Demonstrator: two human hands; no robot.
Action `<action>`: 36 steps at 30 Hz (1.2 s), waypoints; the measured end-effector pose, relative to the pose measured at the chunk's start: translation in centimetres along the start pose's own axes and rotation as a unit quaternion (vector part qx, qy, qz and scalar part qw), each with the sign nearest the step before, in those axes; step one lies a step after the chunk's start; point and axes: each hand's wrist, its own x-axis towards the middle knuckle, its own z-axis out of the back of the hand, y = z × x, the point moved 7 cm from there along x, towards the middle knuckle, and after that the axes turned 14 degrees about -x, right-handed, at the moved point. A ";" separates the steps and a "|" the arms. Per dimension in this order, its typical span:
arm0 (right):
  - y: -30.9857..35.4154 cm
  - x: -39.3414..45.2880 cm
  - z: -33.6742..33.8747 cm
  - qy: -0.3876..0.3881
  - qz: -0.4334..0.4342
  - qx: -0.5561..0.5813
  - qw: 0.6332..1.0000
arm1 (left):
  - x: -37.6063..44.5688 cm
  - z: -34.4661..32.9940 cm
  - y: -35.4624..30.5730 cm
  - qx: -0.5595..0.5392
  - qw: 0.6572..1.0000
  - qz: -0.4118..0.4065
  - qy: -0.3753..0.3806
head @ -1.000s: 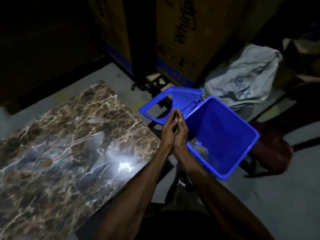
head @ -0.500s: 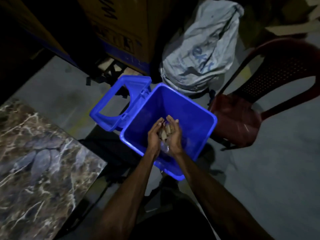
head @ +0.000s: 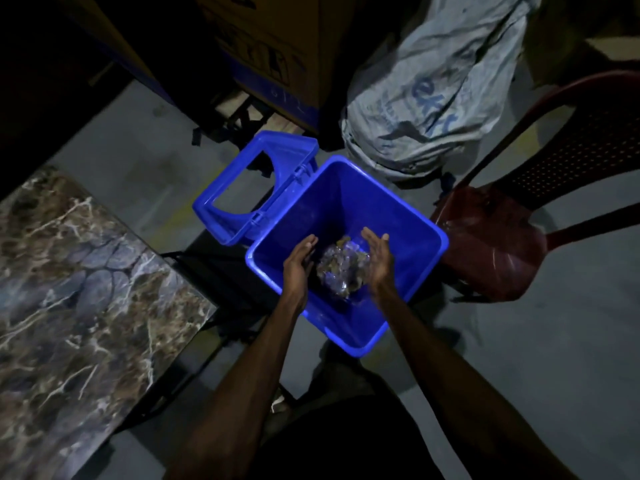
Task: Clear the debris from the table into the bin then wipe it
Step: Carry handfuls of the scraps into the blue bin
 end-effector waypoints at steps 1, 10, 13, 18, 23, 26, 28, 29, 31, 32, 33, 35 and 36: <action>0.0 -0.4 -0.2 0.003 -0.002 -0.010 1.000 | -0.4 0.7 -0.3 -0.013 1.000 -0.007 -0.001; 0.3 -9.0 -10.8 0.126 0.045 -0.060 0.989 | -7.9 13.3 -3.9 -0.144 0.981 -0.108 -0.070; -1.2 -13.4 -16.8 0.181 0.057 -0.079 0.979 | -11.8 18.9 -5.0 -0.204 0.965 -0.134 -0.093; -6.5 -21.7 -26.9 0.269 0.080 -0.118 0.953 | -20.6 28.8 -7.1 -0.285 0.930 -0.192 -0.127; -12.3 -30.7 -35.3 0.334 0.147 -0.226 0.903 | -27.8 39.4 -8.5 -0.276 0.902 -0.247 -0.223; -14.1 -35.5 -39.5 0.376 0.244 -0.316 0.836 | -30.9 45.2 -9.0 -0.231 0.887 -0.288 -0.277; -15.2 -37.5 -42.3 0.407 0.282 -0.361 0.790 | -32.4 48.6 -9.2 -0.172 0.879 -0.314 -0.315; -15.9 -38.0 -43.6 0.418 0.299 -0.382 0.768 | -32.9 50.1 -9.3 -0.134 0.873 -0.326 -0.336; -17.1 -38.9 -46.0 0.432 0.337 -0.422 0.722 | -33.6 52.9 -9.6 -0.057 0.857 -0.344 -0.379; -17.5 -39.3 -47.1 0.437 0.353 -0.436 0.703 | -33.9 54.0 -9.9 -0.022 0.851 -0.347 -0.394; -18.0 -39.5 -48.2 0.441 0.369 -0.447 0.685 | -34.1 55.1 -10.3 0.009 0.844 -0.347 -0.408; -18.5 -40.0 -50.5 0.445 0.397 -0.467 0.653 | -34.2 57.0 -11.3 0.044 0.838 -0.343 -0.422; -18.6 -40.2 -51.8 0.445 0.411 -0.475 0.639 | -34.2 57.9 -12.0 0.048 0.837 -0.343 -0.425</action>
